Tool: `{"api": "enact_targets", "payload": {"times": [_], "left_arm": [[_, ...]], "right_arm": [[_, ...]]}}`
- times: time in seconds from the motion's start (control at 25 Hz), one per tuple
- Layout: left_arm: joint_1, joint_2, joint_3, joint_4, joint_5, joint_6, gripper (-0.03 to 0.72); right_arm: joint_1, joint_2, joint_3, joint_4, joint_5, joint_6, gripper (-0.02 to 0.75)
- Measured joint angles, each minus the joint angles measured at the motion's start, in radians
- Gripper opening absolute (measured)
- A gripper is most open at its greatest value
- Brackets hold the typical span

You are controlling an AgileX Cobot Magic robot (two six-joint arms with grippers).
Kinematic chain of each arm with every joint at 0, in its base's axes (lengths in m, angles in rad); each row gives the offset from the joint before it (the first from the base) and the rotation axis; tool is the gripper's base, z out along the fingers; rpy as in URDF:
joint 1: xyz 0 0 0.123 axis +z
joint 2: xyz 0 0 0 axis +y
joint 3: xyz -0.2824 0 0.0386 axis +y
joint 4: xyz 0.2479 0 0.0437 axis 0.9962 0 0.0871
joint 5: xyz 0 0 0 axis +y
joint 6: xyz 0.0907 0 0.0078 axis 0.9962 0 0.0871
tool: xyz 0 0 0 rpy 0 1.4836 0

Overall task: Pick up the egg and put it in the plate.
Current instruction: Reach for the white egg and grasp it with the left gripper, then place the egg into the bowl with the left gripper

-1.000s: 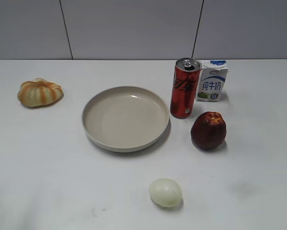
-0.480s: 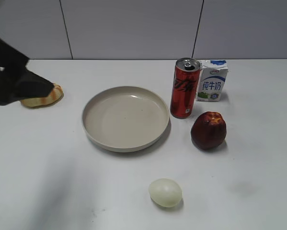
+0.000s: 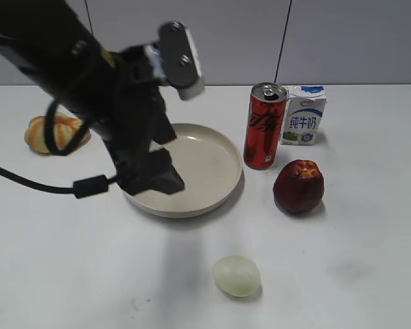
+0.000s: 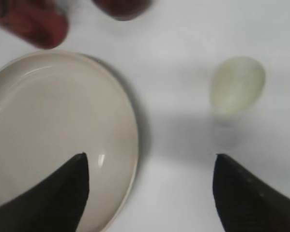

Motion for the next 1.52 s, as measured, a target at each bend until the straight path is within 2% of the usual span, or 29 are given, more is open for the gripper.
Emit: {"api": "enact_targets", "payload": {"times": [0.2, 0.32, 0.48, 0.88, 0.96, 1.08, 1.2, 1.36, 1.52], "left_arm": [[-0.136, 0.171, -0.052, 0.065, 0.027, 0.071, 0.587], [-0.19, 0.255, -0.066, 0.093, 0.035, 0.075, 0.58], [-0.229, 0.329, -0.084, 0.094, 0.016, 0.077, 0.578], [-0.236, 0.407, -0.097, 0.03, -0.045, 0.077, 0.568], [-0.236, 0.42, -0.097, 0.011, -0.05, 0.076, 0.536], [-0.236, 0.43, -0.097, 0.003, -0.051, 0.076, 0.429], [-0.236, 0.418, -0.097, 0.003, -0.052, 0.076, 0.43], [-0.236, 0.367, -0.097, 0.047, -0.047, 0.048, 0.43], [-0.207, 0.296, -0.097, 0.128, -0.053, -0.064, 0.43]], "right_arm": [[0.0, 0.0, 0.0, 0.0, 0.0, 0.0, 0.447], [0.0, 0.0, 0.0, 0.0, 0.0, 0.0, 0.447], [0.0, 0.0, 0.0, 0.0, 0.0, 0.0, 0.447], [0.0, 0.0, 0.0, 0.0, 0.0, 0.0, 0.447], [0.0, 0.0, 0.0, 0.0, 0.0, 0.0, 0.447], [0.0, 0.0, 0.0, 0.0, 0.0, 0.0, 0.447], [0.0, 0.0, 0.0, 0.0, 0.0, 0.0, 0.447], [0.0, 0.0, 0.0, 0.0, 0.0, 0.0, 0.447], [0.0, 0.0, 0.0, 0.0, 0.0, 0.0, 0.447]]}}
